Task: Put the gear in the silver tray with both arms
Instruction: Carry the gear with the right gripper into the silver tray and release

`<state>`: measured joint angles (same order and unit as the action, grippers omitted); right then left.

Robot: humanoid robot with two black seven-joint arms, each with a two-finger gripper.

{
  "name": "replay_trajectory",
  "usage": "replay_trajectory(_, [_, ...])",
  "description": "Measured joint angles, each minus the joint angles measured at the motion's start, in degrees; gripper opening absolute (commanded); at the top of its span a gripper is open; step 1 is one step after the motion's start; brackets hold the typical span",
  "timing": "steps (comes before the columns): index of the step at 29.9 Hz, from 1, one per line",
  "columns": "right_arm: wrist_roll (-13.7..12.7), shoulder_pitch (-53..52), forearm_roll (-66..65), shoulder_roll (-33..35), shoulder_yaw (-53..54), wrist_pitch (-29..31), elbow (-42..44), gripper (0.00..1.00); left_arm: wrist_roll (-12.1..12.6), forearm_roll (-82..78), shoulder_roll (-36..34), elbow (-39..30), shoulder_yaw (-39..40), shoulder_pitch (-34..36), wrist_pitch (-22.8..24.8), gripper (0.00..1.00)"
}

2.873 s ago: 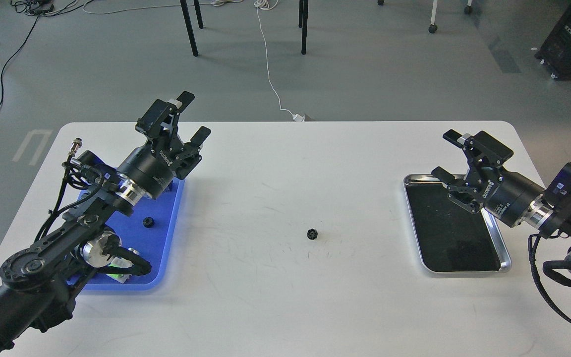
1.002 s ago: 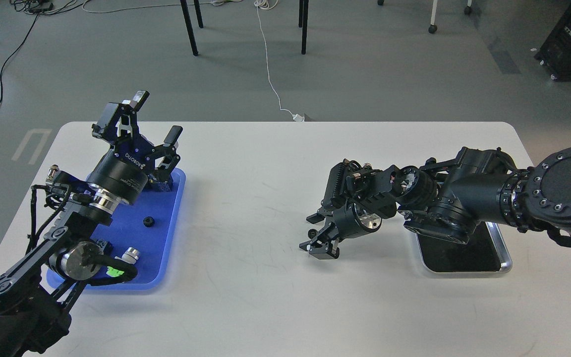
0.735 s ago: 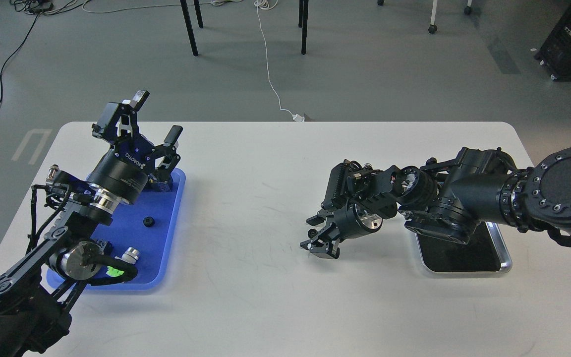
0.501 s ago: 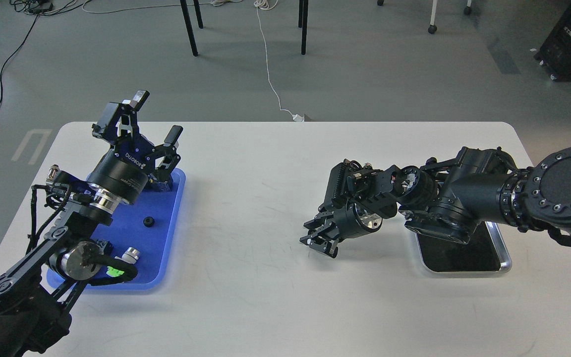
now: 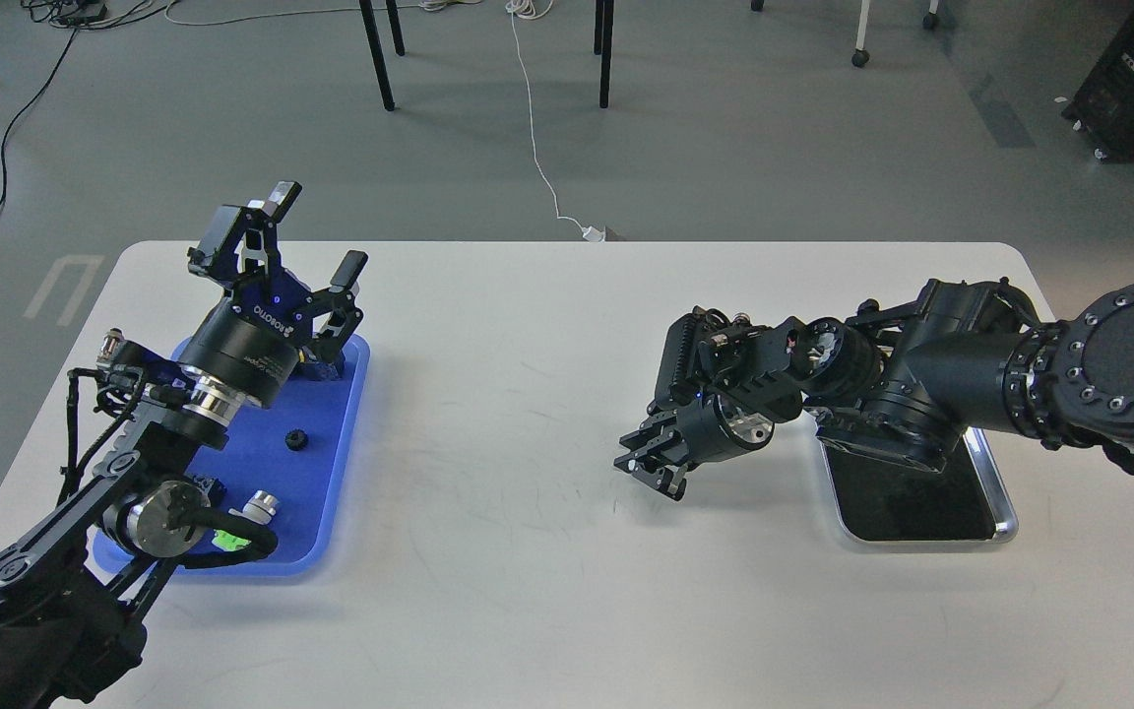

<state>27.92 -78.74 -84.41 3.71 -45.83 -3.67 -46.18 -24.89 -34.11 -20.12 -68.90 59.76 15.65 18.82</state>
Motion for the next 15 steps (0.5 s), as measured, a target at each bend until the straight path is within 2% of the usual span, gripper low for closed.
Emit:
replay_trajectory(8, [0.07, -7.21, -0.74, 11.40, -0.37, 0.39, -5.05, 0.16, 0.60, 0.00, -0.07, 0.17, -0.17, 0.56, 0.09, 0.98])
replay_trajectory(15, [0.09, -7.10, -3.55, 23.11, -5.48, 0.61, -6.71, 0.16, 0.81, 0.00, 0.32, 0.18, -0.27, 0.66, 0.22, 0.98])
